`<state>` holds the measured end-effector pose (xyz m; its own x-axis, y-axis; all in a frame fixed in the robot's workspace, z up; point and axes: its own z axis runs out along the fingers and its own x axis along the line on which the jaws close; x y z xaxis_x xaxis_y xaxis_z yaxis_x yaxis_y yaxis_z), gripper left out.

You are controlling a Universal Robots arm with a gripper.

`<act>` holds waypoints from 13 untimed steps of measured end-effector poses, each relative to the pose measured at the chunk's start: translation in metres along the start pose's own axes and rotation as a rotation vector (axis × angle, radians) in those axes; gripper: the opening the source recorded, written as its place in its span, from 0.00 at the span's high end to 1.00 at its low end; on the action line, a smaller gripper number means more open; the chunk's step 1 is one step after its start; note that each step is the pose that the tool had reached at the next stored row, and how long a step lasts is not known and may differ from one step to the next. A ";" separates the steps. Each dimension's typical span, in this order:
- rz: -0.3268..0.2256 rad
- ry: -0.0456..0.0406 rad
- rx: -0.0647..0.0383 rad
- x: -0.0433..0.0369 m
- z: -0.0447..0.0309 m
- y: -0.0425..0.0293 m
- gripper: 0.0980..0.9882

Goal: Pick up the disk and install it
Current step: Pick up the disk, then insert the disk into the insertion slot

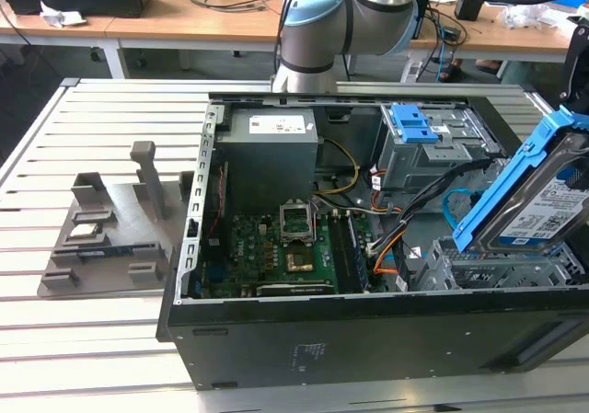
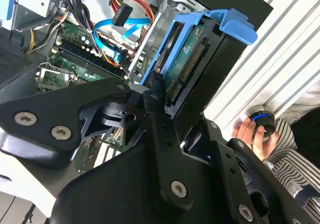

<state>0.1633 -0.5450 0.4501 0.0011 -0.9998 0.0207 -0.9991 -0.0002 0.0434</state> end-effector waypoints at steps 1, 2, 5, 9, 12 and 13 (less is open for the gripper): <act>0.000 0.0000 0.000 0.0000 0.0000 0.0000 0.70; 0.000 0.0000 0.000 0.0000 0.0000 -0.0001 0.70; 0.000 0.0000 0.000 0.0000 0.0000 -0.0001 0.70; 0.000 0.0000 0.000 0.0000 0.0000 -0.0001 0.70; 0.000 0.0000 0.000 0.0000 0.0000 -0.0002 0.70; 0.000 0.0000 0.000 0.0000 0.0000 -0.0009 0.70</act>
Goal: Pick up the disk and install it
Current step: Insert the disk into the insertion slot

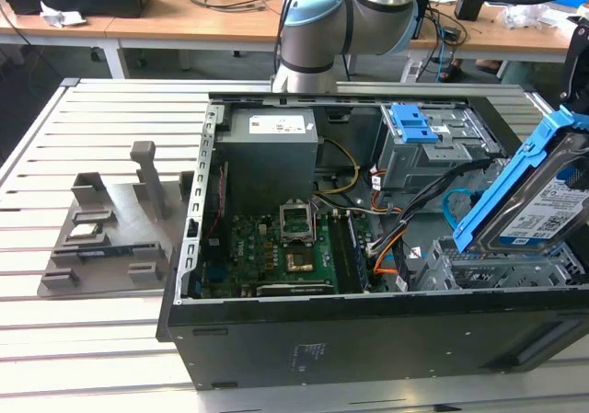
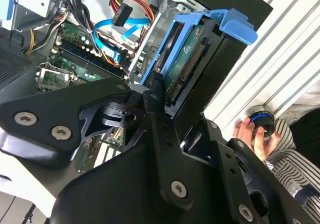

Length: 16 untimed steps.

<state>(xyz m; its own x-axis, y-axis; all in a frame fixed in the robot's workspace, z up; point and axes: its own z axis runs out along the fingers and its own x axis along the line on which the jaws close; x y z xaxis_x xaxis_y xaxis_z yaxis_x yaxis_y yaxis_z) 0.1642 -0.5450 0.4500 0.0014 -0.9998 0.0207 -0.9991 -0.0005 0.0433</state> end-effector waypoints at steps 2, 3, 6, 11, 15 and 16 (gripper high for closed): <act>0.000 0.0014 0.000 0.0000 0.0000 -0.0082 0.70; 0.000 0.0021 -0.001 -0.0001 0.0008 -0.0112 0.70; 0.000 0.0013 0.000 -0.0005 0.0047 -0.0114 0.70; 0.000 -0.0129 0.000 -0.0025 0.0067 0.0074 0.70; 0.000 -0.0139 0.000 -0.0027 0.0091 0.0056 0.70; 0.000 -0.0141 0.000 -0.0027 0.0097 0.0053 0.70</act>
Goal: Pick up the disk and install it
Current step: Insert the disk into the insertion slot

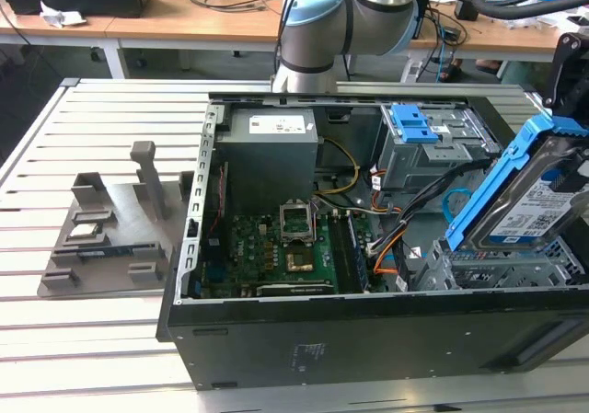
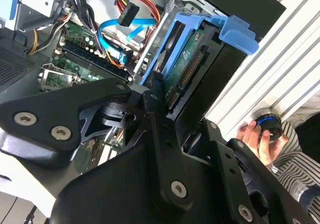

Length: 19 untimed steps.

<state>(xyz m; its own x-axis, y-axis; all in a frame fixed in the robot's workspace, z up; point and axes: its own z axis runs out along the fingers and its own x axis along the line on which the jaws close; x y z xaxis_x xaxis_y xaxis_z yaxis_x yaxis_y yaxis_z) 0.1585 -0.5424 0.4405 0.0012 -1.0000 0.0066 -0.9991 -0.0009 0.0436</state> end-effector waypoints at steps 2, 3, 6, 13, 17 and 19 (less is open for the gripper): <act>0.000 0.0001 0.000 0.0000 0.0035 -0.0002 0.70; 0.000 0.0001 0.000 -0.0001 0.0065 -0.0003 0.70; 0.000 0.0001 0.000 -0.0001 0.0130 -0.0006 0.70; 0.000 0.0002 0.000 -0.0002 0.0316 -0.0014 0.70; 0.000 0.0001 0.000 -0.0003 0.0402 -0.0018 0.70; 0.000 0.0002 0.000 -0.0003 0.0437 -0.0019 0.70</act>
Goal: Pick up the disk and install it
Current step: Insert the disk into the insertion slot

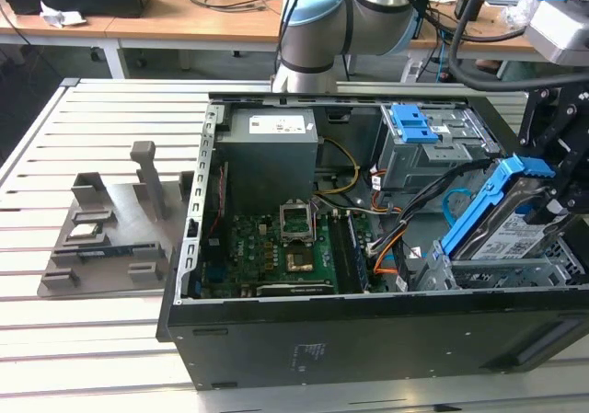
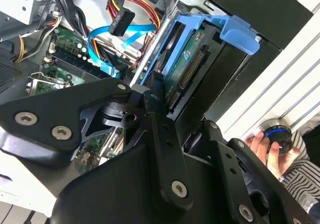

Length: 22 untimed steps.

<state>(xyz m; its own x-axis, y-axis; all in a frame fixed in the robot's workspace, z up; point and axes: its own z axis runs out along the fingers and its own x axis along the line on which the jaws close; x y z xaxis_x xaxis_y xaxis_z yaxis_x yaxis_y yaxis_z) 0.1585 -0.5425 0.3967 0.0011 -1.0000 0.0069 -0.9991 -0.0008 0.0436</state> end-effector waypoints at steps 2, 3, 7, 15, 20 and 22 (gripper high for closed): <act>0.000 0.0000 0.000 0.0000 0.0036 -0.0002 0.70; 0.000 -0.0001 0.000 -0.0001 0.0054 -0.0002 0.70; 0.000 0.0001 0.000 -0.0001 0.0084 -0.0004 0.70; 0.000 0.0000 0.000 -0.0001 0.0087 -0.0005 0.62; 0.000 -0.0001 0.000 -0.0001 0.0089 -0.0004 0.64; 0.000 -0.0002 0.000 -0.0001 0.0090 -0.0004 0.78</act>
<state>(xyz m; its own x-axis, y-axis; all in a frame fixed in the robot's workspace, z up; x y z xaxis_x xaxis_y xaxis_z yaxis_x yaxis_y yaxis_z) 0.1585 -0.5424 0.3878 0.0012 -1.0000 0.0067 -0.9991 -0.0009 0.0435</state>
